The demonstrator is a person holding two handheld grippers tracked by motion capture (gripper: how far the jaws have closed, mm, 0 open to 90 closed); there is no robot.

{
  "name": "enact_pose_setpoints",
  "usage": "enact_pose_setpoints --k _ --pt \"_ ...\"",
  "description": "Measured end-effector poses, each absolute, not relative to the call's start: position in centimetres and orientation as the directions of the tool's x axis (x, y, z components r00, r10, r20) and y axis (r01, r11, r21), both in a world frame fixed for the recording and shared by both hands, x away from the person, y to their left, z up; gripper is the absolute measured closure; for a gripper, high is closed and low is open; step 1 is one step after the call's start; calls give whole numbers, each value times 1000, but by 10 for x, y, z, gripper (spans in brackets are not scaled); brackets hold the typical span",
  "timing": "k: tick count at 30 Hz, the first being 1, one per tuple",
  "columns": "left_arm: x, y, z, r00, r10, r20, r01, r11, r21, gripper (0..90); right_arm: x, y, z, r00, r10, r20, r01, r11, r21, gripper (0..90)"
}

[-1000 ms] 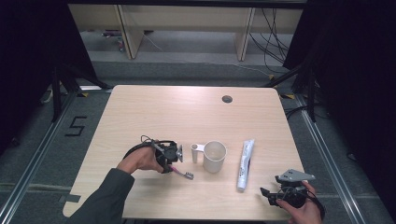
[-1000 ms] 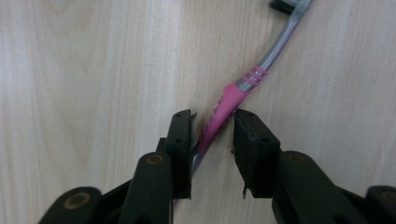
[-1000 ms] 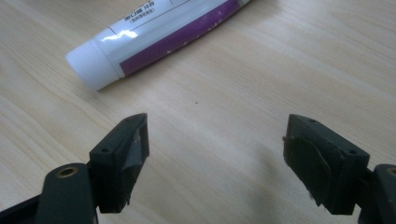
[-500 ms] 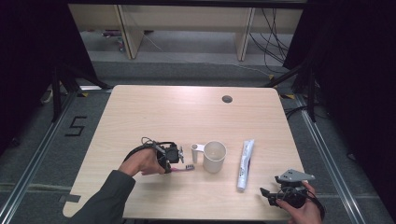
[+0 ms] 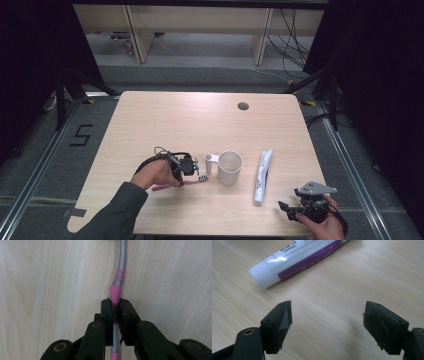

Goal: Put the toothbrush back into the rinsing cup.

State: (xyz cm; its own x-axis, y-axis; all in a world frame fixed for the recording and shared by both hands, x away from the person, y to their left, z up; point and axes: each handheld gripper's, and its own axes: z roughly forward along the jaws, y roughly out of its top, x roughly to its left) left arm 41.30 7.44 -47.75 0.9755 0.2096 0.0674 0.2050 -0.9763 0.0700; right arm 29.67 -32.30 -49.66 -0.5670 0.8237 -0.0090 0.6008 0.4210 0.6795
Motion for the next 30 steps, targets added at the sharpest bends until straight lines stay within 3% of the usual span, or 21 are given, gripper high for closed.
enact_pose_setpoints --k 8,13,15,18,20,23,30 --pt "413 76 -468 964 243 106 231 -966 116 826 295 -323 -496 -547 837 15 628 399 668 241" --pt "408 88 -456 962 256 91 240 -959 153 827 293 -322 -495 -534 845 31 641 381 667 241" --pt "404 93 -453 960 266 91 248 -953 173 827 296 -324 -496 -560 828 -3 603 410 685 241" --pt "396 100 -445 958 277 67 257 -942 217 827 293 -322 -495 -535 844 27 640 384 665 241" --pt "392 104 -440 956 284 79 257 -933 252 827 295 -325 -495 -559 829 -20 602 422 678 241" --pt "389 110 -434 949 298 100 256 -918 302 827 294 -323 -496 -540 841 12 621 390 680 241" --pt "387 135 -419 865 480 149 324 -760 563 827 295 -325 -496 -550 835 4 609 398 687 242"
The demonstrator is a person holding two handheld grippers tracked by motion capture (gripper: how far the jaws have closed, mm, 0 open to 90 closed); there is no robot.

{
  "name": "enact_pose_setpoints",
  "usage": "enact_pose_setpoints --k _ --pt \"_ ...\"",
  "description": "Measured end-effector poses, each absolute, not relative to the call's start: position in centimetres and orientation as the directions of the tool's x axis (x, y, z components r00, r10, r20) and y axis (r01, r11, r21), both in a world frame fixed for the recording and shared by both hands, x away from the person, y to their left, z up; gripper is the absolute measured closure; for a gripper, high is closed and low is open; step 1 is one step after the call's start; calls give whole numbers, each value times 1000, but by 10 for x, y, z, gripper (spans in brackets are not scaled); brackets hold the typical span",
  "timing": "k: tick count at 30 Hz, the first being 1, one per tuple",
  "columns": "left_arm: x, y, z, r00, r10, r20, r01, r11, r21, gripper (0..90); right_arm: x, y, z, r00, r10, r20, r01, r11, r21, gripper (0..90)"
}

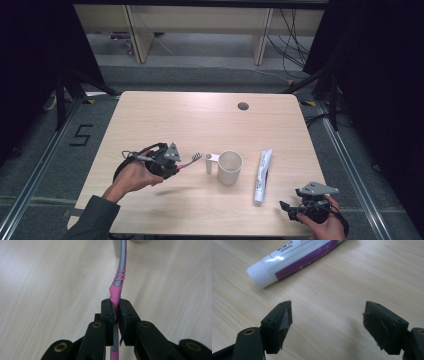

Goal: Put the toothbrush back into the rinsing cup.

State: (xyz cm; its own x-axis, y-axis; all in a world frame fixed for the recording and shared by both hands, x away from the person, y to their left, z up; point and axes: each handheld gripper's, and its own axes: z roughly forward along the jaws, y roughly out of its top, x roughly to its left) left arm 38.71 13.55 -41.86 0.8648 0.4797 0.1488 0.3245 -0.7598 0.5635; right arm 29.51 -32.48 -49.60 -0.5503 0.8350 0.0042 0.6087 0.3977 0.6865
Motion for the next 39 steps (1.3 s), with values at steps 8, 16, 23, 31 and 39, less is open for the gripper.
enact_pose_setpoints --k 8,16,23,31,39 --pt "393 147 -424 779 620 89 369 -569 735 826 295 -326 -495 -542 841 7 618 393 681 242" --pt "395 147 -427 710 705 2 374 -379 847 826 294 -325 -495 -524 851 32 636 366 680 242" --pt "396 140 -428 688 726 -14 342 -308 888 827 294 -325 -495 -526 850 26 630 369 683 242" --pt "399 137 -433 658 753 -6 325 -277 904 827 294 -325 -495 -524 851 26 631 368 683 242" --pt "400 129 -430 648 761 -10 274 -220 936 826 296 -328 -496 -549 836 -4 599 397 695 242"
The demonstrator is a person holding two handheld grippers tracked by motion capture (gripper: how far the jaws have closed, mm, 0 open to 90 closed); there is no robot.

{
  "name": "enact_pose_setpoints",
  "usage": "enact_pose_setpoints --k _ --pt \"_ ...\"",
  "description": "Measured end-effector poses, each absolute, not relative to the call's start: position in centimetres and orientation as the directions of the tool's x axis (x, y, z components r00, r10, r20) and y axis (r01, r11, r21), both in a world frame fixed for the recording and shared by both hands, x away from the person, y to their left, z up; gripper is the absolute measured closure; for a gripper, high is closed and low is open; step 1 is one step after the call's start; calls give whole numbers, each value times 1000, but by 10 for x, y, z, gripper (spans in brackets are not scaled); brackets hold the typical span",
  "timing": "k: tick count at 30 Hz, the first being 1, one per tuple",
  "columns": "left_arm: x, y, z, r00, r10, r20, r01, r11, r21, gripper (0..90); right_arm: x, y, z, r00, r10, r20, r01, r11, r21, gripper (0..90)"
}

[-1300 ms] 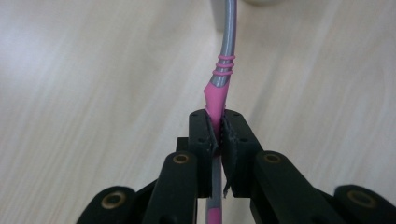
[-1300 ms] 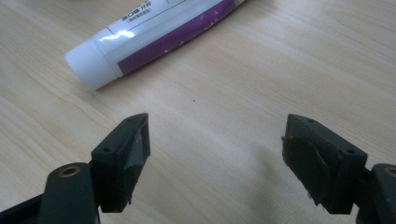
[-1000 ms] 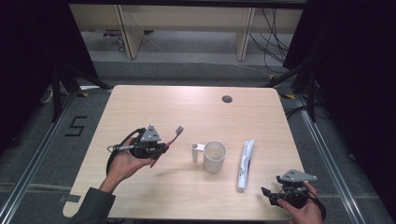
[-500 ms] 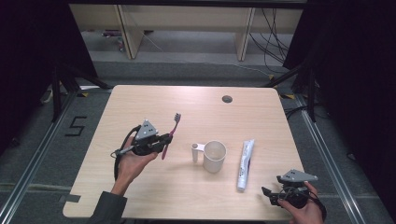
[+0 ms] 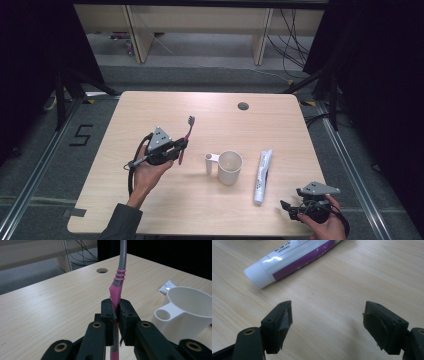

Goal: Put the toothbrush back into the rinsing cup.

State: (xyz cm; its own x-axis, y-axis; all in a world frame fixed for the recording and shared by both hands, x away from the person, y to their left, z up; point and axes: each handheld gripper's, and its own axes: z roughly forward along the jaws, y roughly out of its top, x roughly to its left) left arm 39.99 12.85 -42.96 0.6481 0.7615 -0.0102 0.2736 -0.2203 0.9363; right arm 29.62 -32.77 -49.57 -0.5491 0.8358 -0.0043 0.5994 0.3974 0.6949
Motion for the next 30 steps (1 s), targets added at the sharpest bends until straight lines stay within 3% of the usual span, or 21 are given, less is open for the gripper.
enact_pose_setpoints --k 15,30 --pt "396 104 -414 684 729 -6 172 -153 973 826 295 -328 -495 -542 840 -10 605 399 689 242" --pt "394 87 -400 707 707 -20 133 -105 986 826 294 -328 -496 -536 844 2 616 389 685 242"
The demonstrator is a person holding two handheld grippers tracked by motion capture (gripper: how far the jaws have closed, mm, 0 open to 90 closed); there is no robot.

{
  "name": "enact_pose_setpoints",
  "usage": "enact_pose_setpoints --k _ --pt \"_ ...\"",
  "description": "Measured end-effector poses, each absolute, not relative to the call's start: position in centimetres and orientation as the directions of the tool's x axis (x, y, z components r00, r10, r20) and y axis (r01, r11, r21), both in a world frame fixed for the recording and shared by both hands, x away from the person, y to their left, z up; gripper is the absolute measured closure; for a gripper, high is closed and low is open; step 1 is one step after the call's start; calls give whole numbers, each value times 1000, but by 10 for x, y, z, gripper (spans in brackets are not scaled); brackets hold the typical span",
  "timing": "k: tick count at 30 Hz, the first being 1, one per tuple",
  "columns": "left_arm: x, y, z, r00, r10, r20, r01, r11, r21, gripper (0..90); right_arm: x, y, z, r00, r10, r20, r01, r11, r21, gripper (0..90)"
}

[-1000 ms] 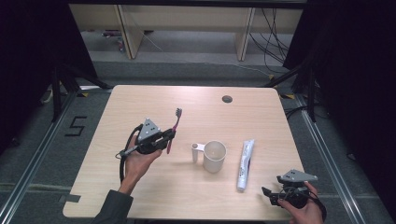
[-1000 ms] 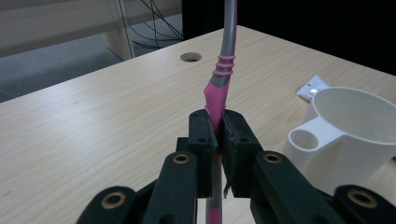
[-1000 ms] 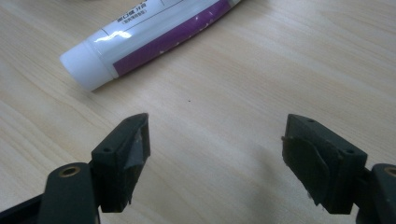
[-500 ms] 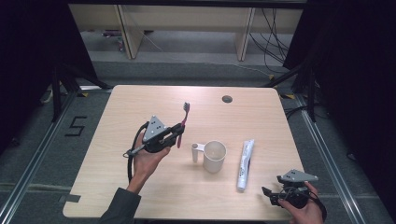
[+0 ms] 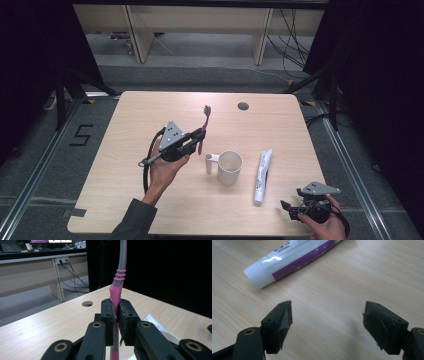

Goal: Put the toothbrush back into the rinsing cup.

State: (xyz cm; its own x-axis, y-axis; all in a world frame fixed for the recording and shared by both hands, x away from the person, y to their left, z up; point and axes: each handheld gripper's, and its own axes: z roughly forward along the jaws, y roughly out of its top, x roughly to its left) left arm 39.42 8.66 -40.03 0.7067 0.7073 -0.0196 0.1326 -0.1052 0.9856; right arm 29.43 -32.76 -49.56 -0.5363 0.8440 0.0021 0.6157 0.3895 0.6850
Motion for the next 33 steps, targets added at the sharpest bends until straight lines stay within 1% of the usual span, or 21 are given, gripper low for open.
enact_pose_setpoints --k 2,3,4,5,6,8,10,14,16,20,21,23,26,27,28,29,33 --pt "394 84 -399 707 707 -3 119 -115 986 826 293 -326 -495 -526 850 25 629 369 684 243" --pt "394 83 -399 709 706 -3 116 -112 987 826 295 -328 -495 -541 841 -8 610 399 685 242" --pt "395 82 -400 712 702 -25 128 -95 987 826 294 -327 -496 -535 845 10 621 386 682 243" --pt "395 81 -400 711 703 -29 129 -89 988 826 295 -329 -495 -548 836 -14 603 407 686 242" --pt "395 80 -400 710 704 -28 127 -89 988 826 294 -327 -495 -533 846 13 624 382 681 242" --pt "395 77 -401 714 700 -26 127 -93 987 826 295 -329 -495 -546 838 -14 601 404 690 243" --pt "395 75 -402 715 698 -30 131 -92 987 826 295 -329 -495 -545 838 -7 608 401 686 243" --pt "394 71 -403 724 690 -30 130 -93 987 826 296 -329 -496 -557 831 -21 588 411 696 243" --pt "394 69 -405 724 689 -36 133 -88 987 826 295 -329 -495 -544 839 -9 609 403 684 243" --pt "394 66 -408 728 685 -28 135 -102 986 825 296 -330 -496 -556 831 -22 589 412 695 243" --pt "395 66 -409 729 684 -30 136 -101 986 825 295 -329 -495 -548 837 -1 610 400 684 243" --pt "395 65 -412 726 686 -37 142 -97 985 825 296 -330 -495 -554 832 -25 590 414 694 243" --pt "395 64 -415 729 683 -33 142 -104 984 825 296 -330 -495 -555 832 -23 590 413 694 243" --pt "395 64 -418 728 684 -39 152 -106 983 825 296 -329 -495 -549 836 -1 608 401 685 243" --pt "395 64 -418 728 684 -39 152 -106 983 825 296 -330 -496 -557 830 -21 587 412 697 243" --pt "395 65 -418 727 686 -37 155 -111 982 825 296 -330 -496 -557 830 -21 587 412 697 243" --pt "396 66 -424 727 685 -47 163 -105 981 825 295 -329 -494 -545 838 -8 610 404 682 242"
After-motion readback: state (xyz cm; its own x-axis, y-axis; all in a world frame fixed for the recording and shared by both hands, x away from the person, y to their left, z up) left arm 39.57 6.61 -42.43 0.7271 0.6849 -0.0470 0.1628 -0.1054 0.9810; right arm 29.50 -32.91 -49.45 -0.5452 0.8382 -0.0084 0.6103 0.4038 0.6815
